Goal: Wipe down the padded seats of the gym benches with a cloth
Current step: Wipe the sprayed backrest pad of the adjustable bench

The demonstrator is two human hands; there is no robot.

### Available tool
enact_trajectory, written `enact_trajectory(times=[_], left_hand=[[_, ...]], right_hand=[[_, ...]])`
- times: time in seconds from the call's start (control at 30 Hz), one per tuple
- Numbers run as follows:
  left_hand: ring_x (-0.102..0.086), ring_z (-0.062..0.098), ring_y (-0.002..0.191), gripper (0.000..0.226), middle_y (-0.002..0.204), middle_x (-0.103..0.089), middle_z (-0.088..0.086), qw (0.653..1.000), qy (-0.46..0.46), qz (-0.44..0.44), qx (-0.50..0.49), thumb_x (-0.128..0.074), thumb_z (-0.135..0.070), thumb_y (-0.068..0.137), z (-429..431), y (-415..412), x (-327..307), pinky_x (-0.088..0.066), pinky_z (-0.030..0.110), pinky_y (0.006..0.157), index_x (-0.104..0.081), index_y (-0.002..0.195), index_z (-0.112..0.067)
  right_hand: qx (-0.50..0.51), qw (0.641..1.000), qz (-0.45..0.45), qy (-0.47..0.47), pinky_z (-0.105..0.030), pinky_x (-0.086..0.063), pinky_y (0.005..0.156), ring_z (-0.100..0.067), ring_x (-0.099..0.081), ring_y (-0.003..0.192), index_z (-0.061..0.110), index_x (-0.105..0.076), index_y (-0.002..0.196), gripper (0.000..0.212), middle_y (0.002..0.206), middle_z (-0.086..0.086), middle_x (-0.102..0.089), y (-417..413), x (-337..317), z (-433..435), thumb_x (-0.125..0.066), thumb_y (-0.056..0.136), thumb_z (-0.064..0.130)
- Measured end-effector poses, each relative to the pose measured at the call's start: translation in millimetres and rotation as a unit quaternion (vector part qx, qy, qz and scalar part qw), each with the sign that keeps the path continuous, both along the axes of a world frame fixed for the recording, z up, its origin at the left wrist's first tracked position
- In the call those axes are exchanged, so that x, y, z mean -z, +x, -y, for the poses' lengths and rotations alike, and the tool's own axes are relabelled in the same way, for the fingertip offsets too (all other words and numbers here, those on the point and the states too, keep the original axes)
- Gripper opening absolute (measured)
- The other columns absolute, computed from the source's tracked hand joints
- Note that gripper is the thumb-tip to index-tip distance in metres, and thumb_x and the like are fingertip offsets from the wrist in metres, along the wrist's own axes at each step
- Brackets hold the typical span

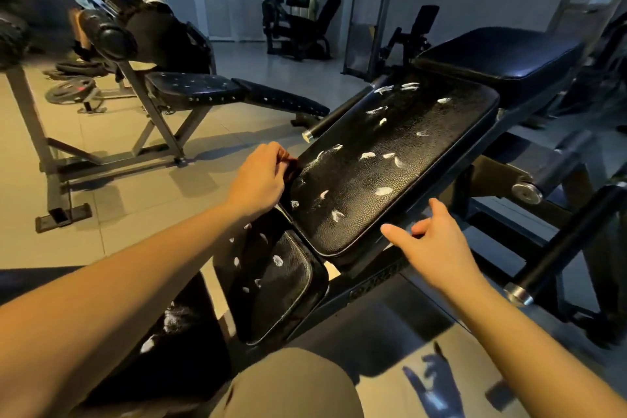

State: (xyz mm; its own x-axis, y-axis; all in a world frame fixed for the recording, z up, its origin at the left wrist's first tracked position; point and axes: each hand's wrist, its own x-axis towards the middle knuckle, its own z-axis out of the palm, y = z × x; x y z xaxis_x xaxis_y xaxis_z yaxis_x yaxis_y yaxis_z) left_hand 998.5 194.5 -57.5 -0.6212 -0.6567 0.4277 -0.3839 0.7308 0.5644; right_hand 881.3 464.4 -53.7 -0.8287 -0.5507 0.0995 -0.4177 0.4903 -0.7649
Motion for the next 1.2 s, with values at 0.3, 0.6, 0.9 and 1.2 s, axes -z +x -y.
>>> enact_trajectory(times=[0.3,0.6,0.9,1.2], left_hand=[[-0.048,0.013,0.089,0.009,0.098,-0.055,-0.003,0.983,-0.059,-0.072,0.158,-0.049,-0.020,0.104,-66.5,11.2,25.6,-0.040,0.030,0.079,-0.057,0.105,-0.017],[-0.051,0.022,0.092,0.004,0.097,-0.050,-0.002,0.992,-0.089,-0.052,0.074,-0.051,-0.015,0.100,5.1,-5.0,20.9,-0.036,0.033,0.078,-0.054,0.102,-0.014],[-0.051,0.021,0.094,0.016,0.101,-0.056,0.002,0.968,-0.139,-0.089,0.190,-0.052,-0.014,0.095,-91.3,-2.1,22.0,-0.042,0.032,0.085,-0.060,0.108,-0.010],[-0.052,0.023,0.088,0.007,0.094,-0.054,0.002,0.997,-0.059,-0.054,0.011,-0.053,-0.015,0.101,-0.2,-33.4,-2.3,-0.039,0.038,0.075,-0.048,0.095,-0.015]], right_hand=[[-0.019,0.995,0.044,-0.088,-0.049,-0.045,0.108,-0.022,-0.062,0.101,0.010,-0.021,0.160,0.084,0.097,-0.003,-0.061,-7.8,6.7,13.1,-0.069,0.095,0.031],[-0.010,0.994,0.038,-0.097,-0.044,-0.053,0.093,-0.016,-0.062,0.078,0.006,-0.049,0.145,0.050,0.093,-0.020,-0.068,-18.0,-7.8,10.0,-0.056,0.103,0.033],[-0.011,0.985,0.033,-0.169,-0.050,-0.048,0.105,-0.008,-0.063,0.077,0.020,-0.012,0.163,0.077,0.090,-0.004,-0.066,-36.0,-22.5,6.8,-0.057,0.102,0.034],[-0.018,0.982,0.023,-0.188,-0.051,-0.046,0.107,-0.015,-0.062,0.087,0.017,-0.012,0.162,0.086,0.078,0.002,-0.062,-42.8,-11.4,16.5,-0.066,0.098,0.032]])
